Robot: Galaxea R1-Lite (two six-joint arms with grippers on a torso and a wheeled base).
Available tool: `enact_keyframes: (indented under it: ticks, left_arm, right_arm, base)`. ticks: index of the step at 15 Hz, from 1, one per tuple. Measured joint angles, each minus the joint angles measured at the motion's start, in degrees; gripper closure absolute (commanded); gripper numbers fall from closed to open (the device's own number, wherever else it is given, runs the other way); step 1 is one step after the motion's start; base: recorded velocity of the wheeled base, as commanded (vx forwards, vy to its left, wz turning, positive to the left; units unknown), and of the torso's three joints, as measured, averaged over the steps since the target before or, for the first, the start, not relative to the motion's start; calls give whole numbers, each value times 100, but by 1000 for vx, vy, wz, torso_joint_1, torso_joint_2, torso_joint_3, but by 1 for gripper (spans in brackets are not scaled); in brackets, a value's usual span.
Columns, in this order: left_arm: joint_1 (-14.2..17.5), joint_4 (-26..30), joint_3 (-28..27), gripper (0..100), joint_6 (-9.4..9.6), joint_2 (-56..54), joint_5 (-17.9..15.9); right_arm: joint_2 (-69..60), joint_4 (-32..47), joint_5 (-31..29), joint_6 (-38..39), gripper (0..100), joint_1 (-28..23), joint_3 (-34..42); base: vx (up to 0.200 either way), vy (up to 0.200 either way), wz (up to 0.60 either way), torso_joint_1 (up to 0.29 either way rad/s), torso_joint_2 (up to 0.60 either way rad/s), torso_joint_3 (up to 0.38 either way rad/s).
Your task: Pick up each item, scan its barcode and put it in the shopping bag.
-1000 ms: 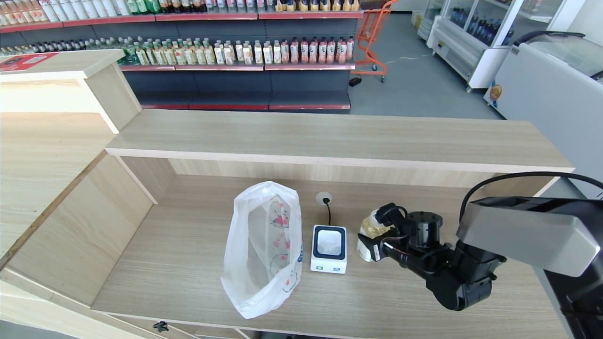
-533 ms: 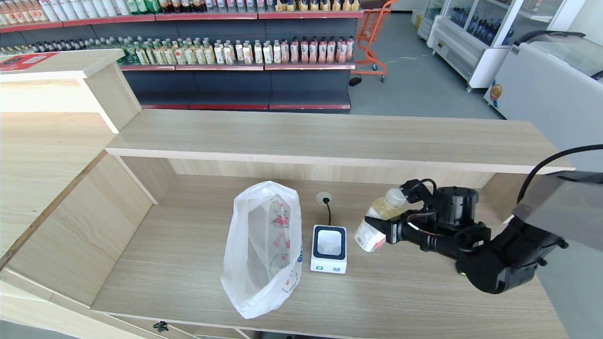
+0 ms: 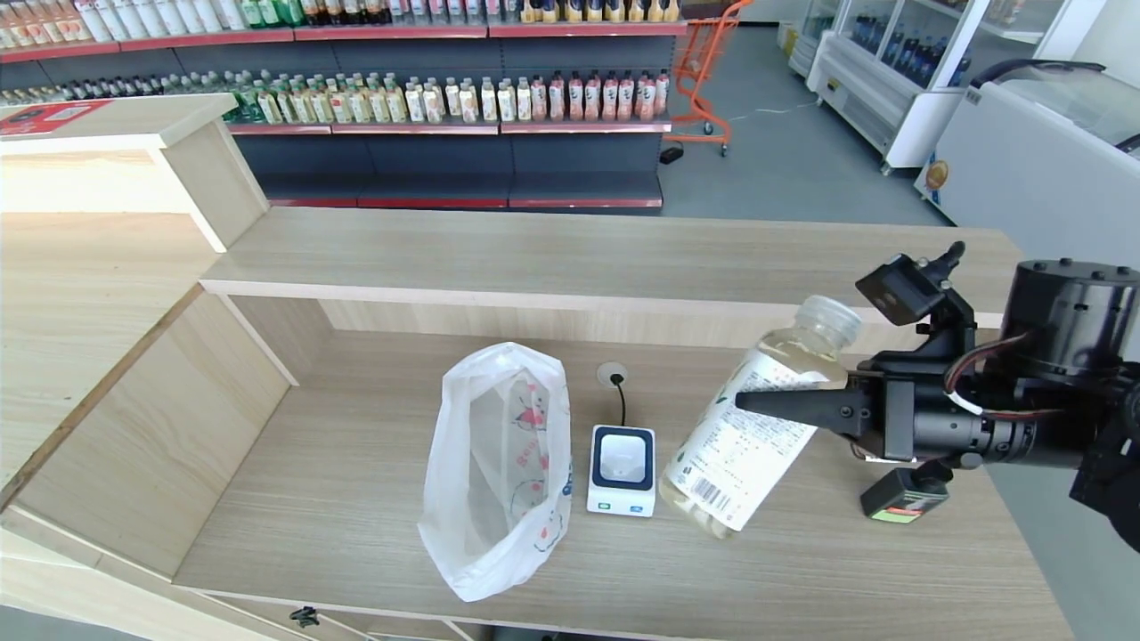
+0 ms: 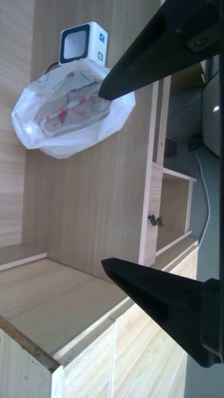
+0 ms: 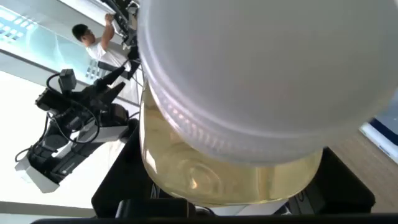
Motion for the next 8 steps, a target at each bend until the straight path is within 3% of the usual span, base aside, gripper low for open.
enact_keyframes:
  ticks: [3, 8]
  left_arm:
    - [0, 0, 0, 0, 0, 0, 0]
    - [0, 0, 0, 0, 0, 0, 0]
  right_arm:
    - [-316, 13, -22, -9, 100, 380, 85]
    - [-411, 13, -33, -39, 100, 557, 146]
  base:
    - [0, 0, 0, 0, 0, 0]
    - [0, 0, 0, 0, 0, 0]
